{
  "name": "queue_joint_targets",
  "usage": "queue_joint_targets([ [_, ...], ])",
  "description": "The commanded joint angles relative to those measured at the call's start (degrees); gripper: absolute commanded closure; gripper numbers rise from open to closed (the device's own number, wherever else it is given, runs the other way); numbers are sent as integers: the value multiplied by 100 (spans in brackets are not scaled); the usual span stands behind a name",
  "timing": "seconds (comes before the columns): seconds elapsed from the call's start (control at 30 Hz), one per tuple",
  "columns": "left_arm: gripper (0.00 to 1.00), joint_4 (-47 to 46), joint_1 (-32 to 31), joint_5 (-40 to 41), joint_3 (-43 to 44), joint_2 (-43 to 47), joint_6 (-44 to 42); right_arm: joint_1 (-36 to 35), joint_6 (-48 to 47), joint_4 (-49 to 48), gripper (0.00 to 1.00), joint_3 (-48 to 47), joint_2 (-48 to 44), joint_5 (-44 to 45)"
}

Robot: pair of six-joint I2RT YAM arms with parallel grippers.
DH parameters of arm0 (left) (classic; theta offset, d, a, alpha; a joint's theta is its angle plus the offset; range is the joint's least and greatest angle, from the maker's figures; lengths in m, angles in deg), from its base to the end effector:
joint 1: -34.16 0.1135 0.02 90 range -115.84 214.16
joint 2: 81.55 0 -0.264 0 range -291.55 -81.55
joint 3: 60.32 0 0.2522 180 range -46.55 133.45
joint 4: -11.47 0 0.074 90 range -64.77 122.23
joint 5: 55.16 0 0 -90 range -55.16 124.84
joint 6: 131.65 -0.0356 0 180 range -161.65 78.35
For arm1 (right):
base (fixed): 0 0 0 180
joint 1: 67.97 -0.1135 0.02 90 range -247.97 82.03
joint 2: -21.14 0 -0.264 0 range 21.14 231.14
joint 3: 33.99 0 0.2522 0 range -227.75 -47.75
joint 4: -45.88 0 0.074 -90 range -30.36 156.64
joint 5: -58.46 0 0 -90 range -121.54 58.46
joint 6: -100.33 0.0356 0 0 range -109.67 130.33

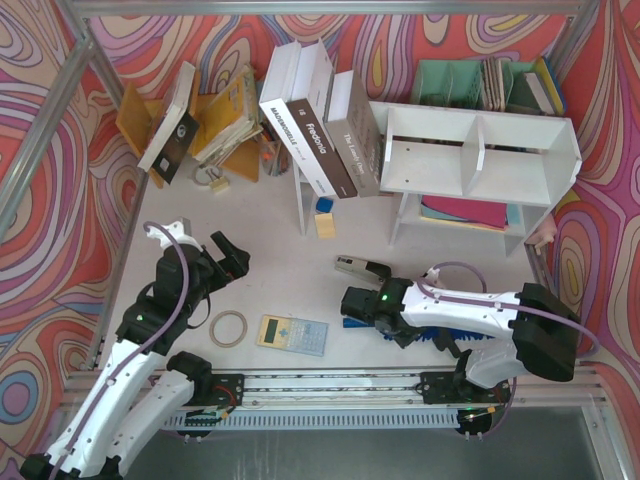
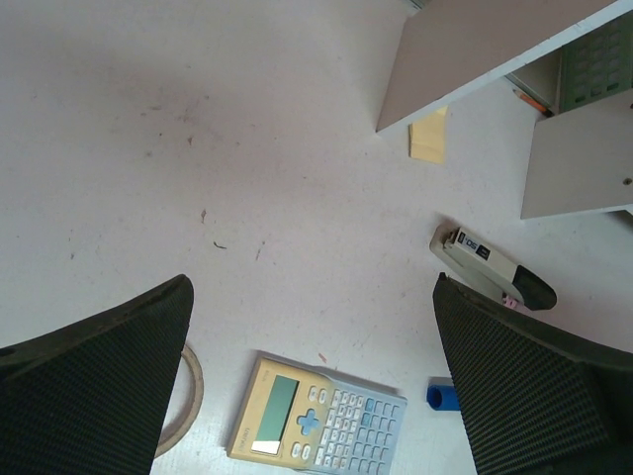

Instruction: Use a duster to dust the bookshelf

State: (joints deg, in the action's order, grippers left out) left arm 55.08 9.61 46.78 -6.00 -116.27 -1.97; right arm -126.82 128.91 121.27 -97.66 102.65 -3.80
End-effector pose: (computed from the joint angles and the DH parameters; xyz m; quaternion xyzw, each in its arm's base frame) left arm 0.1304 -0.0515 0.3042 -0.1660 0.8195 -0.2140 0.5051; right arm 0.1255 0.1756 0.1920 0.4774 0.8449 -0.0327 0.2390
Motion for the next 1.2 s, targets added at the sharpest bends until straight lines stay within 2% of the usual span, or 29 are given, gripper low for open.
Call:
queue_joint_targets([
  [0.0,2,-172,-15,-126,-117,-12,14,112,1339,-154,32,133,-14,90],
  [0.13,2,-189,-16,-140,-143,-9,18,159,1279,-133,40,147,1,134],
  [0.47,2,-192,-22,-165,-146,62,4,194,1222,-193,37,204,118,118],
  [0.6,1,-222,-15,-201,-155,38,4,214,1185,-236,41,232,141,99],
  [0.83,2,-234,-22,-228,-135,26,-5,246,1107,-305,41,239,193,104],
  [1.17,2,-226,-23,-201,-140,34,2,251,959,-242,54,119,199,166],
])
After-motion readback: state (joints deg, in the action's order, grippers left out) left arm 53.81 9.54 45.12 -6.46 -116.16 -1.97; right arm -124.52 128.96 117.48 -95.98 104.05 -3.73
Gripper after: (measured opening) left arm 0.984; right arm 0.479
